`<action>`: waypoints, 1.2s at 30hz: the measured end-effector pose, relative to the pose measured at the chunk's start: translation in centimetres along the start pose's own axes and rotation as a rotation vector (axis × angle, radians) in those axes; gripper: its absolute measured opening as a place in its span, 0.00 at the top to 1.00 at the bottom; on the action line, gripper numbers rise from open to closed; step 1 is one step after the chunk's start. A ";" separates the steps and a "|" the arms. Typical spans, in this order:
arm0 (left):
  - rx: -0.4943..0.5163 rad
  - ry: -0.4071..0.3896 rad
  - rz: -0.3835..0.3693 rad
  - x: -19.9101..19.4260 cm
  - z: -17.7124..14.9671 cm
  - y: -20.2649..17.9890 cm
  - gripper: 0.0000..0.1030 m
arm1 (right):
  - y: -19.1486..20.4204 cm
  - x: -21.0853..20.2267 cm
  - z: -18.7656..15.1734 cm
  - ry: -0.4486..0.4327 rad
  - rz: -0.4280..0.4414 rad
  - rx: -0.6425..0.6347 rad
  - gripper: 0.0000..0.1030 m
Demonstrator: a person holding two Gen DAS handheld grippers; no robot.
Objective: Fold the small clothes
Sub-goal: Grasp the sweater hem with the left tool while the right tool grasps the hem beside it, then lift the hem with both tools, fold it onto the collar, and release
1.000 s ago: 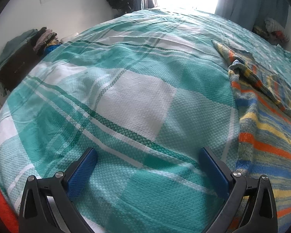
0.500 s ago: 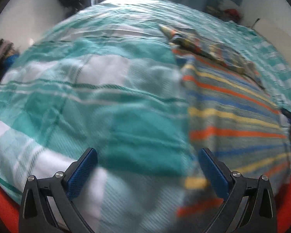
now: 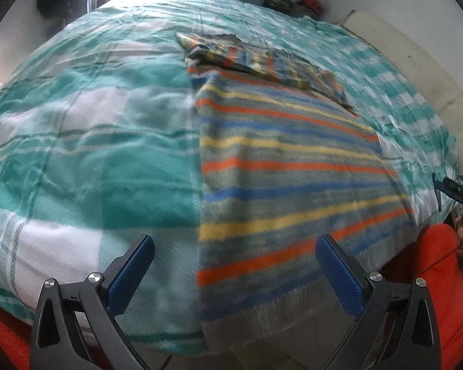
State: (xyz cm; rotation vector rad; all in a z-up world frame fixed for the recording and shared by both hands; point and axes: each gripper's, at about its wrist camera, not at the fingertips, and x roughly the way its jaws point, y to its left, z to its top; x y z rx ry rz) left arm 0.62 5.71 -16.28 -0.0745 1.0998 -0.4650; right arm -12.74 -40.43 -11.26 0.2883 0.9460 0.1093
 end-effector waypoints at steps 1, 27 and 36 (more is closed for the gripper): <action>0.003 0.019 0.012 0.1 -0.2 0.0 0.01 | 0.6 0.2 -0.7 0.031 0.015 -0.006 0.01; -0.033 0.145 -0.060 -1.5 -1.1 -0.4 0.94 | 2.5 3.9 -2.1 0.262 0.247 0.103 0.93; -0.236 -0.066 -0.248 -2.8 11.6 2.9 0.94 | 2.2 4.5 8.1 -0.047 0.291 0.188 0.94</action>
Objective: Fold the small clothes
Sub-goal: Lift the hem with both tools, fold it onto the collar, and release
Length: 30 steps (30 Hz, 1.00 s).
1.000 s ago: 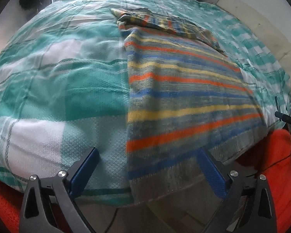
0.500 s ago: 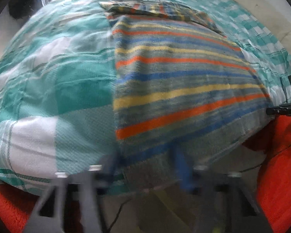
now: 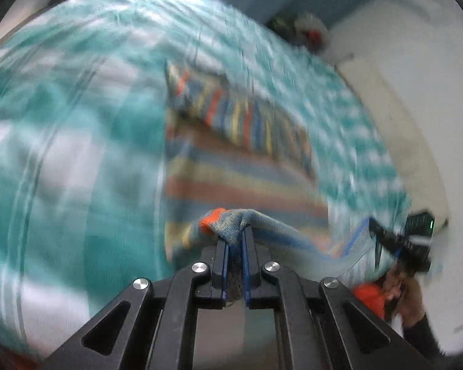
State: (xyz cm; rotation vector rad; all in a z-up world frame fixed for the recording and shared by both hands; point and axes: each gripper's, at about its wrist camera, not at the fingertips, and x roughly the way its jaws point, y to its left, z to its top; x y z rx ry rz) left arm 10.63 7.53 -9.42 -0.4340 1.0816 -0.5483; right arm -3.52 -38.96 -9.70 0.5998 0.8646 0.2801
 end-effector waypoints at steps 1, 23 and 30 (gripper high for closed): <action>-0.014 -0.017 0.004 0.8 1.9 0.3 0.94 | -0.3 0.6 1.5 -0.022 0.003 0.015 0.94; -0.164 -0.109 0.271 16.4 24.5 6.7 0.38 | -10.5 15.2 18.9 -0.218 -0.192 0.236 0.38; 0.019 -0.120 0.174 13.5 21.3 3.2 0.37 | -4.9 18.4 18.4 0.120 -0.014 0.007 0.47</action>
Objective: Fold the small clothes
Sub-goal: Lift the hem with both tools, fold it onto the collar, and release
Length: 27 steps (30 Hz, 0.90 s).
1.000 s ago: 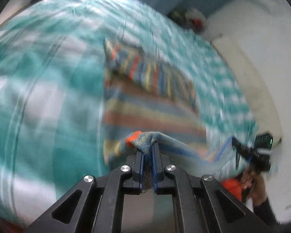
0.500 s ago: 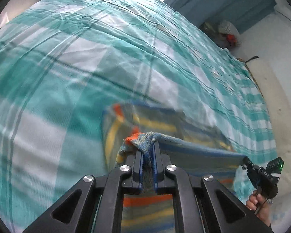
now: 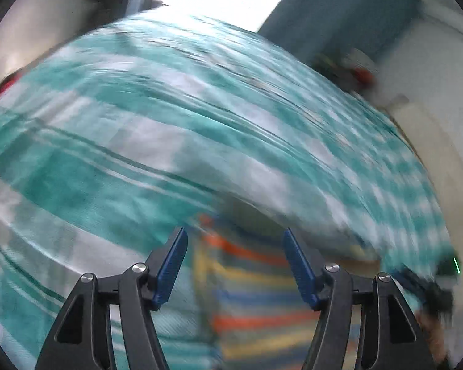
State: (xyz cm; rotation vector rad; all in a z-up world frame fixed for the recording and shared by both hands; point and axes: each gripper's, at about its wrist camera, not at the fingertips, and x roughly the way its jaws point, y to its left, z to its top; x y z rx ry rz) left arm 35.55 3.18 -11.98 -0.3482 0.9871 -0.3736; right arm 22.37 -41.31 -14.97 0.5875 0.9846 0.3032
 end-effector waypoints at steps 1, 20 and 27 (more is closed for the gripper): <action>0.038 0.047 -0.035 0.9 -0.6 -1.0 0.36 | 0.5 1.4 -0.1 0.062 0.019 -0.012 0.47; 0.213 0.197 0.213 2.1 -12.7 -0.2 0.34 | 2.2 0.6 -14.0 0.155 -0.317 -0.299 0.49; 0.153 0.067 0.250 -5.4 -16.2 -0.9 0.20 | 6.4 -6.5 -17.9 -0.081 -0.392 -0.330 0.18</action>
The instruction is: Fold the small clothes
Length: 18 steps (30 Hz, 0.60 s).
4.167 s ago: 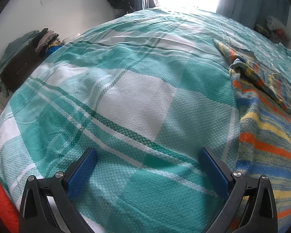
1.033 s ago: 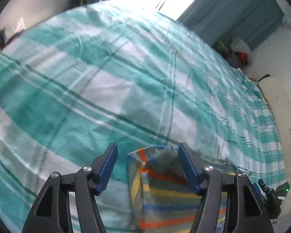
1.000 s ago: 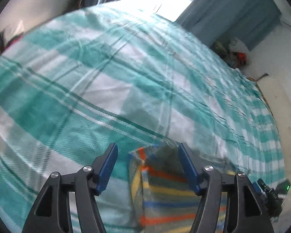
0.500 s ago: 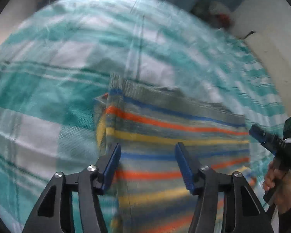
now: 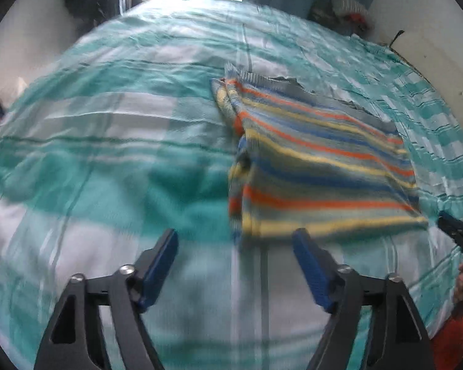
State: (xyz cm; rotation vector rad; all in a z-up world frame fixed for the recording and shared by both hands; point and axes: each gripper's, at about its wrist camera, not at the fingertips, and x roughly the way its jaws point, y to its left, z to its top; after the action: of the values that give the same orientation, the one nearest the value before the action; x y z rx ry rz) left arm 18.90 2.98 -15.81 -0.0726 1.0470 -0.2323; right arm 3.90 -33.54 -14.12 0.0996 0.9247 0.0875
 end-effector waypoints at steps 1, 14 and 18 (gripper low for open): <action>0.007 -0.012 0.029 -0.4 -1.1 -0.3 0.19 | 0.6 -0.5 -0.7 -0.010 -0.022 -0.009 0.16; 0.028 -0.034 0.181 2.0 -7.9 -1.2 0.00 | 1.7 1.7 -9.6 0.004 -0.179 0.035 0.01; 0.035 -0.043 0.183 2.0 -8.3 -1.3 0.00 | 1.8 2.0 -9.7 -0.016 -0.191 0.016 0.01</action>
State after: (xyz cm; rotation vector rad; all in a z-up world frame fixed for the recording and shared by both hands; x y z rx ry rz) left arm 12.44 1.70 -21.42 0.0497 1.0001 -0.0832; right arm -2.72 -31.02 -21.32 0.0265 0.9146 -0.0981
